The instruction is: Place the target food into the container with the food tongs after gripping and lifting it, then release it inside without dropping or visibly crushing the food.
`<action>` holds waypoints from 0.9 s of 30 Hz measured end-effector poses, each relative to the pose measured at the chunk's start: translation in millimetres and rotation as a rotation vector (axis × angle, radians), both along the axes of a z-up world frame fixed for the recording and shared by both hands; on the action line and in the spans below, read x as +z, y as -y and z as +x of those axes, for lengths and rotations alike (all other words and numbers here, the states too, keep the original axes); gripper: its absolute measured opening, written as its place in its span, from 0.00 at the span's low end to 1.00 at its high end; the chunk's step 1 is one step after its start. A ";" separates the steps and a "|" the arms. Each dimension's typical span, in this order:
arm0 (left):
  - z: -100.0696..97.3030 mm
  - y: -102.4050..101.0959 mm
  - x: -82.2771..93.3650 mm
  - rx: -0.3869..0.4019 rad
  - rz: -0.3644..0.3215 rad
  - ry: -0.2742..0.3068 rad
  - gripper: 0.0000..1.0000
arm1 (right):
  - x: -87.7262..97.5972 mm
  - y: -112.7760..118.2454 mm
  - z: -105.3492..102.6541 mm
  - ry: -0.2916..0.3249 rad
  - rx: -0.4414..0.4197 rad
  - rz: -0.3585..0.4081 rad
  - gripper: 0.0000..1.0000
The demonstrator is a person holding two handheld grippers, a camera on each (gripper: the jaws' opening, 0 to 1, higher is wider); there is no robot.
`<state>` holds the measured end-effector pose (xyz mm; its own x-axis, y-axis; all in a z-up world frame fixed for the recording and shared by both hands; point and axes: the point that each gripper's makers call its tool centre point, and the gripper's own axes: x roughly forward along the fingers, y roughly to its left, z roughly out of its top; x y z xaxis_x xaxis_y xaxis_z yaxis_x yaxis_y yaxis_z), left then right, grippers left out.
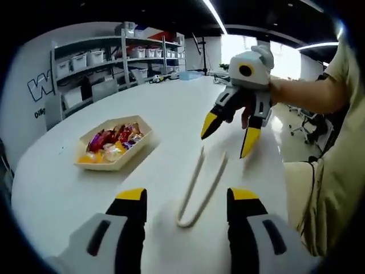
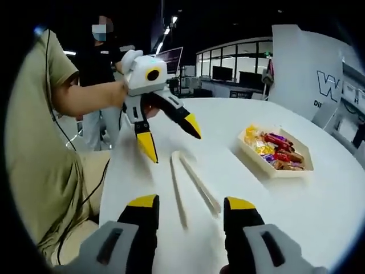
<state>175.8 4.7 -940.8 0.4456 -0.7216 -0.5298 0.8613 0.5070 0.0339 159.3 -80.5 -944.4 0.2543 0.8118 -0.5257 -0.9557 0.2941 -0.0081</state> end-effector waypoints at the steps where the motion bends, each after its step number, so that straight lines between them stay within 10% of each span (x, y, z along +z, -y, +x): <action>1: -0.1 -0.2 0.7 0.006 -0.004 0.003 0.57 | 1.0 0.7 1.1 0.002 -0.015 0.007 0.45; 27: -1.2 -14.2 12.0 0.201 -0.071 0.023 0.81 | 12.9 11.4 5.5 0.000 -0.233 0.083 0.65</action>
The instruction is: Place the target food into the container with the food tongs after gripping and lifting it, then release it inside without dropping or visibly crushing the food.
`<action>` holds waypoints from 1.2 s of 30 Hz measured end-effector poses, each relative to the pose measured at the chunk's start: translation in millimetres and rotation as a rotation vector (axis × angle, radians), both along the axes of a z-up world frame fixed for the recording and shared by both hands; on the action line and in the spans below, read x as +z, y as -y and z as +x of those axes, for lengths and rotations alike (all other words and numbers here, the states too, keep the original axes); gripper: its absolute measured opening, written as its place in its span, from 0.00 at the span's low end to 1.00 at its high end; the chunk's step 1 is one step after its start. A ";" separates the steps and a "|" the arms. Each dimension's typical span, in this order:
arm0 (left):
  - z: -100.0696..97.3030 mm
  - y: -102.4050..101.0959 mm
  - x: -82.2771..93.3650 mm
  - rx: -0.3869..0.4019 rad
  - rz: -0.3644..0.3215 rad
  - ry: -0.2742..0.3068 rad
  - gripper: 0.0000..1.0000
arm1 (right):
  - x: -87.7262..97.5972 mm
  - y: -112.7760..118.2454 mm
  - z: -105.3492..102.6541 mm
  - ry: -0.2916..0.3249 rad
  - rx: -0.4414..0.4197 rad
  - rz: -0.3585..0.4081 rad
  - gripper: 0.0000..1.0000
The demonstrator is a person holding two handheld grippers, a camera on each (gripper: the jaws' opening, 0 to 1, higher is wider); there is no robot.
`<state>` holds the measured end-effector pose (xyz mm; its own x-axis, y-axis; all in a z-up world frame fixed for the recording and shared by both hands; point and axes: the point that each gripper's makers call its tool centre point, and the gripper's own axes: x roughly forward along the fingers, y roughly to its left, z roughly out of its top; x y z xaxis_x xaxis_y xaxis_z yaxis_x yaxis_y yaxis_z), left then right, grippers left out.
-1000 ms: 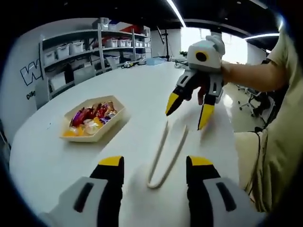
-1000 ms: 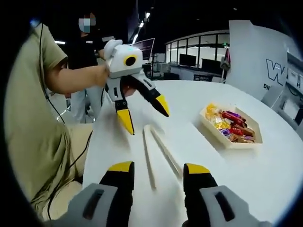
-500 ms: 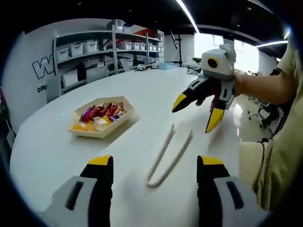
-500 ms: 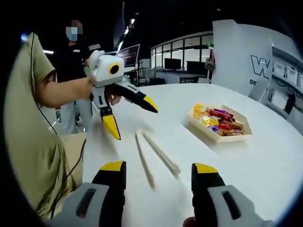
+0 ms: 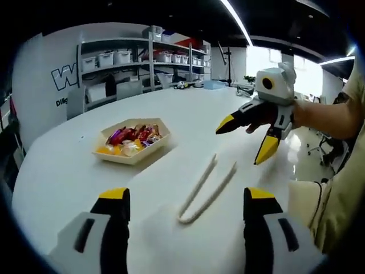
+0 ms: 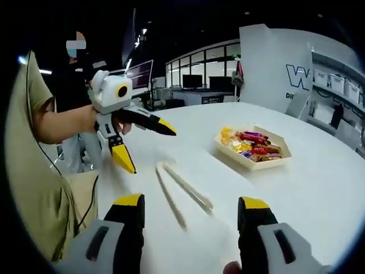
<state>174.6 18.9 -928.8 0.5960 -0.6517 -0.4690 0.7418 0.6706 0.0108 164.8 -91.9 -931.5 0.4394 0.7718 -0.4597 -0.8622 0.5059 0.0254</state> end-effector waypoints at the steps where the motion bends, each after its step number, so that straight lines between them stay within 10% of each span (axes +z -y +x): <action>1: -0.1 -0.5 0.7 0.006 -0.002 -0.001 0.82 | 1.4 -0.1 -0.1 -0.001 -0.010 0.006 0.66; 14: -1.7 -10.4 5.9 0.128 -0.049 -0.028 0.99 | 10.5 -0.1 -1.2 -0.019 -0.108 0.053 0.80; 36: -7.8 -15.8 18.9 0.234 -0.100 -0.032 0.99 | 26.2 6.6 -0.6 -0.062 -0.221 0.102 0.89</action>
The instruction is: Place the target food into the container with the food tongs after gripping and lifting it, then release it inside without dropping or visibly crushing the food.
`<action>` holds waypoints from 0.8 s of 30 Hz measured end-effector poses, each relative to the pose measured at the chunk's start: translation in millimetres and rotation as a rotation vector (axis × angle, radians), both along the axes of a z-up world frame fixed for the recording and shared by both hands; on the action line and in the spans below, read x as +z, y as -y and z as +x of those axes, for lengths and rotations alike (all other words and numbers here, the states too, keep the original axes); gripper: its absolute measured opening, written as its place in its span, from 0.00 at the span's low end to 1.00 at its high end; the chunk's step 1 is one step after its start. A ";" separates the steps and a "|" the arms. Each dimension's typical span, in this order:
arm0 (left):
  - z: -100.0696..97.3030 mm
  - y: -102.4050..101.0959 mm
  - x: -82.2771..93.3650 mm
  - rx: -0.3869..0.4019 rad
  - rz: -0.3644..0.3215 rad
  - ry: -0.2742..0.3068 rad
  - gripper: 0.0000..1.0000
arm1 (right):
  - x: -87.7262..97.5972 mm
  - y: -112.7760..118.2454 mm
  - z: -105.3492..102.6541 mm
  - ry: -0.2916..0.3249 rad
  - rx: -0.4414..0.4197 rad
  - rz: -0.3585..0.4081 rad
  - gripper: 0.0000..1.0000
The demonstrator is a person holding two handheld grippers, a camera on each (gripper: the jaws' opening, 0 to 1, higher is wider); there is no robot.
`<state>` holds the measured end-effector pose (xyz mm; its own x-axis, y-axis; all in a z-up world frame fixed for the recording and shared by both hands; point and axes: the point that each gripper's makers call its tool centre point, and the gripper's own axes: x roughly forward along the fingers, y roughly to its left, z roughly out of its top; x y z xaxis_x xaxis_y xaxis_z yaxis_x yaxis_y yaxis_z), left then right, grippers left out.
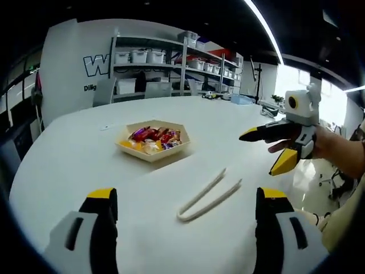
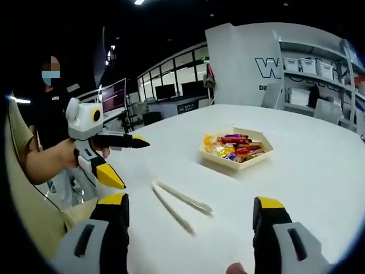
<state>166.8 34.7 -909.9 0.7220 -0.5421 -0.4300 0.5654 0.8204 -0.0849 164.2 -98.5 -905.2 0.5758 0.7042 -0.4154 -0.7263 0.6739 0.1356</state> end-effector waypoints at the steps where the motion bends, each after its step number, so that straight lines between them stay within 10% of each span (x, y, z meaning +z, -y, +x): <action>1: -0.3 -0.4 1.0 0.005 -0.001 0.002 0.99 | 0.2 0.2 -0.8 -0.007 -0.002 0.000 0.90; 24: -3.3 -1.3 15.3 0.048 -0.020 0.001 0.99 | 7.5 3.0 -1.0 -0.036 -0.040 0.014 0.91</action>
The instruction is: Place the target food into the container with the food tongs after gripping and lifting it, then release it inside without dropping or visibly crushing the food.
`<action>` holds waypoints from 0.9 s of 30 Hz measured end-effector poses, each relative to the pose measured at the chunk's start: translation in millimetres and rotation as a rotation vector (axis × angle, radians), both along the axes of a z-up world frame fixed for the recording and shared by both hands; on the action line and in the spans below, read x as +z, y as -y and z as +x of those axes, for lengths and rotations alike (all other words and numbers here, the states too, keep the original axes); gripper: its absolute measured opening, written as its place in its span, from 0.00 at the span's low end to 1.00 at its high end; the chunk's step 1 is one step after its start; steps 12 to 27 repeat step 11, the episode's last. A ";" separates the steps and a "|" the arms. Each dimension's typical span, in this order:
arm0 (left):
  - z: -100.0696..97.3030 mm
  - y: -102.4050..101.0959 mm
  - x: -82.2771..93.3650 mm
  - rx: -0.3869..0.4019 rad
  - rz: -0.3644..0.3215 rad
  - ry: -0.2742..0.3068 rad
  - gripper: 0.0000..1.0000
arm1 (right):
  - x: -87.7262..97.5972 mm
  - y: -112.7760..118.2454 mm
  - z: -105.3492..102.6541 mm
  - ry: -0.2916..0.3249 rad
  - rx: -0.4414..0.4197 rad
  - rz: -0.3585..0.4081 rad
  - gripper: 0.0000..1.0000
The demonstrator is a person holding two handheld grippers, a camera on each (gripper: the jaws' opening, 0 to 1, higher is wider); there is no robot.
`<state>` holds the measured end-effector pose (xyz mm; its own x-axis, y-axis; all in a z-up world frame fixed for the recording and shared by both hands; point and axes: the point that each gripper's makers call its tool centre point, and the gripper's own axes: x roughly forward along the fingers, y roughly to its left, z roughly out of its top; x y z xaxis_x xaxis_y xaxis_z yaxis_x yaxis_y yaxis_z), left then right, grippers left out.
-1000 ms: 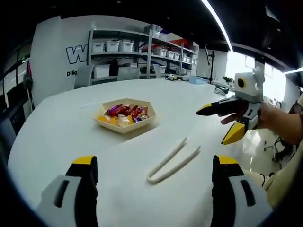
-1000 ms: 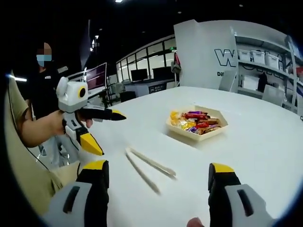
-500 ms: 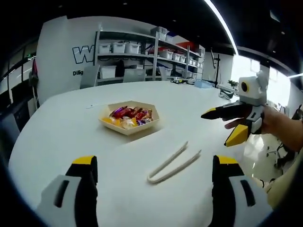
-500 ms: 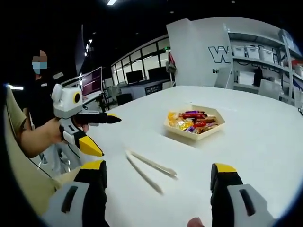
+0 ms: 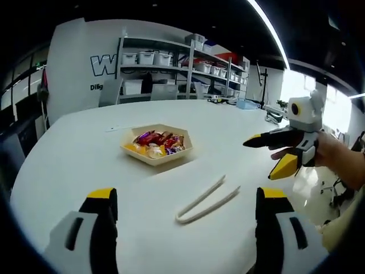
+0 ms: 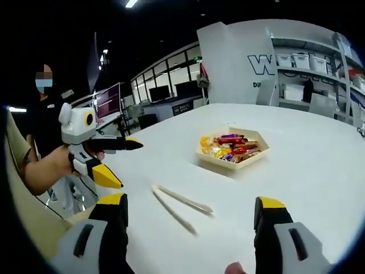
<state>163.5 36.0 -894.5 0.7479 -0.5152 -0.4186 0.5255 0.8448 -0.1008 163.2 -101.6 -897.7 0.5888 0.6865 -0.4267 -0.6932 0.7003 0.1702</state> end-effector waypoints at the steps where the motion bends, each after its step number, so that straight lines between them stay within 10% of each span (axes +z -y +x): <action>1: 0.1 -0.1 -0.1 0.001 0.001 -0.001 0.99 | 0.2 0.4 0.3 0.002 -0.003 -0.001 0.91; 27: 0.0 -0.3 0.7 0.001 -0.001 -0.003 0.99 | 0.7 -0.2 1.1 -0.001 -0.004 0.004 0.91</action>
